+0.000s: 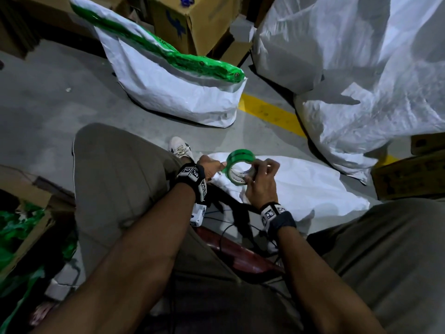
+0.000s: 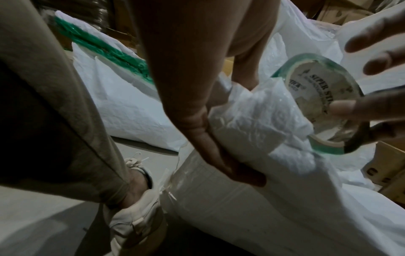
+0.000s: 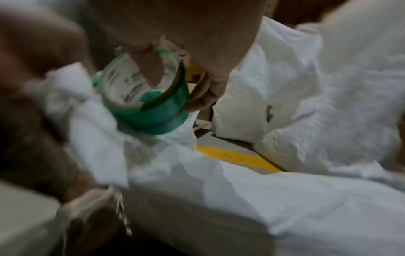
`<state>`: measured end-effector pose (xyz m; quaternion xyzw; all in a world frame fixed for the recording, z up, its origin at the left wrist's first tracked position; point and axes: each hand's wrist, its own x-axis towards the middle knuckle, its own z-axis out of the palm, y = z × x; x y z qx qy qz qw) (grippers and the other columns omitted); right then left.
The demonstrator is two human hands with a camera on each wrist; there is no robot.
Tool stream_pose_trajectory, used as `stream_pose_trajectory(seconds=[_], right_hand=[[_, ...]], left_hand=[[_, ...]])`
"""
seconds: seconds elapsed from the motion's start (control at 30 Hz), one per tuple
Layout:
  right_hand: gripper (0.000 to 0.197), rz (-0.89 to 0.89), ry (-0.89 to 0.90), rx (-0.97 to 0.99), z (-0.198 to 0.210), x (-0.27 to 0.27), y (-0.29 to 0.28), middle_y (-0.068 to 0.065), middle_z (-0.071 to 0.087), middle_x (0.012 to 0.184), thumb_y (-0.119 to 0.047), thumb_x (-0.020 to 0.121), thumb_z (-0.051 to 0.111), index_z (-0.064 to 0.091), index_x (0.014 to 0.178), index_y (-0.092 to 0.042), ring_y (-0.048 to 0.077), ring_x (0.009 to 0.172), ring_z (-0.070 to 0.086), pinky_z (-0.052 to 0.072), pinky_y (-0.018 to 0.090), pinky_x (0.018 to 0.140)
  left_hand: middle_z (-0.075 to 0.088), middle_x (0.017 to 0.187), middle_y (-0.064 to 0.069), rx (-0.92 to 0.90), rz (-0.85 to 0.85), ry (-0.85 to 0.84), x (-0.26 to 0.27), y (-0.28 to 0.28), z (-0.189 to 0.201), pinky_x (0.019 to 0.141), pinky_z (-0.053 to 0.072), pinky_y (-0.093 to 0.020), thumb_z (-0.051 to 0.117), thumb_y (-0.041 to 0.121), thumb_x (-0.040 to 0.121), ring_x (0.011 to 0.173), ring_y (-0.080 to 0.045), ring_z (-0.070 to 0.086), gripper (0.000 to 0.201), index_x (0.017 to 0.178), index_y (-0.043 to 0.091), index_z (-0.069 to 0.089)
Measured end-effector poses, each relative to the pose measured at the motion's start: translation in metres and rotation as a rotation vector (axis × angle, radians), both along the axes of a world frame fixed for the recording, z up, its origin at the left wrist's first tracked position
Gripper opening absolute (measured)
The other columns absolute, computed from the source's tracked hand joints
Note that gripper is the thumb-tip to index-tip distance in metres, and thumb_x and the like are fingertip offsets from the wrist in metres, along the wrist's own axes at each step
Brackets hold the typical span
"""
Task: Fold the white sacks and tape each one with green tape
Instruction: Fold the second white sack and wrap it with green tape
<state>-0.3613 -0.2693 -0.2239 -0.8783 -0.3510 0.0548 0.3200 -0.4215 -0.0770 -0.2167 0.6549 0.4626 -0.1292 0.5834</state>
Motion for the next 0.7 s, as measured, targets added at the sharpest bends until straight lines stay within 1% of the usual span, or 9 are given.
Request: stream_pose_trajectory(seconds=[0.07,0.17,0.23,0.33,0.4,0.5,0.53,0.6,0.7], right_hand=[[0.065,-0.148,0.151,0.137,0.006,0.008,0.007,0.007,0.027,0.129,-0.005,0.077,0.069,0.042,0.135,-0.02,0.014,0.095,0.062,0.058,0.038,0.074],[0.089,-0.118,0.41,0.091,0.003,0.032,0.008,0.009,0.03,0.135,-0.019,0.07,0.08,0.037,0.147,-0.02,-0.009,0.099,0.049,0.049,0.026,0.092],[0.089,-0.059,0.548,-0.014,0.005,0.04,0.007,0.011,0.049,0.13,-0.026,0.067,0.083,0.041,0.145,-0.019,0.006,0.105,0.054,0.05,0.038,0.099],[0.076,-0.068,0.62,-0.039,0.004,0.037,0.002,0.009,0.062,0.113,-0.004,0.072,0.083,0.042,0.134,-0.018,0.028,0.095,0.066,0.055,0.046,0.088],[0.072,-0.076,0.628,0.019,0.005,0.03,0.004,0.01,0.059,0.112,0.004,0.07,0.078,0.04,0.126,-0.022,0.033,0.097,0.065,0.057,0.045,0.082],[0.065,-0.043,0.514,0.061,0.002,0.026,0.01,0.01,0.058,0.114,-0.003,0.064,0.073,0.044,0.12,-0.022,0.031,0.1,0.06,0.055,0.045,0.083],[0.063,-0.029,0.473,0.06,-0.001,0.028,0.01,0.01,0.057,0.116,-0.003,0.065,0.072,0.047,0.121,-0.017,0.029,0.101,0.058,0.053,0.044,0.087],[0.064,-0.008,0.395,0.037,-0.001,0.036,0.009,0.012,0.056,0.118,0.005,0.065,0.075,0.051,0.123,-0.008,0.028,0.104,0.055,0.049,0.042,0.091],[0.074,0.034,0.332,-0.063,0.005,0.049,0.003,0.015,0.055,0.121,0.007,0.058,0.08,0.052,0.126,-0.002,0.026,0.104,0.053,0.044,0.033,0.088]], left_hand=[[0.066,0.068,-0.025,0.027,-0.039,-0.012,-0.002,-0.001,0.004,0.044,0.034,-0.018,0.068,0.023,0.095,0.05,-0.017,0.058,0.038,0.077,-0.011,0.068],[0.057,0.044,-0.002,0.016,-0.002,-0.048,-0.005,-0.001,-0.002,0.048,0.033,-0.024,0.072,0.02,0.092,0.044,-0.011,0.053,0.035,0.079,-0.013,0.07],[0.051,0.042,0.004,0.037,-0.044,-0.068,-0.006,-0.001,-0.005,0.051,0.034,-0.023,0.071,0.016,0.092,0.045,-0.009,0.049,0.035,0.072,-0.011,0.067],[0.05,0.05,-0.004,0.091,-0.174,-0.074,-0.003,-0.002,0.001,0.048,0.032,-0.019,0.063,0.012,0.097,0.046,-0.007,0.047,0.04,0.079,-0.023,0.062],[0.054,0.063,-0.016,0.11,-0.231,-0.045,-0.002,-0.002,0.007,0.058,0.037,-0.032,0.058,0.015,0.1,0.068,-0.026,0.056,0.043,0.068,-0.014,0.058],[0.063,0.101,-0.04,0.12,-0.271,-0.023,-0.004,0.0,0.014,0.079,0.039,-0.04,0.051,0.015,0.104,0.104,-0.043,0.06,0.041,0.093,-0.022,0.063],[0.064,0.101,-0.039,0.142,-0.281,-0.045,-0.006,0.001,0.012,0.077,0.039,-0.038,0.051,0.014,0.103,0.102,-0.041,0.061,0.04,0.096,-0.024,0.062],[0.066,0.065,-0.015,0.159,-0.232,-0.077,-0.008,0.002,0.001,0.057,0.037,-0.03,0.058,0.011,0.099,0.067,-0.018,0.062,0.039,0.073,-0.017,0.062],[0.041,0.03,0.01,0.154,-0.122,-0.074,-0.004,0.005,-0.024,0.046,0.029,-0.02,0.065,0.008,0.094,0.032,0.001,0.039,0.048,0.049,0.009,0.048]])
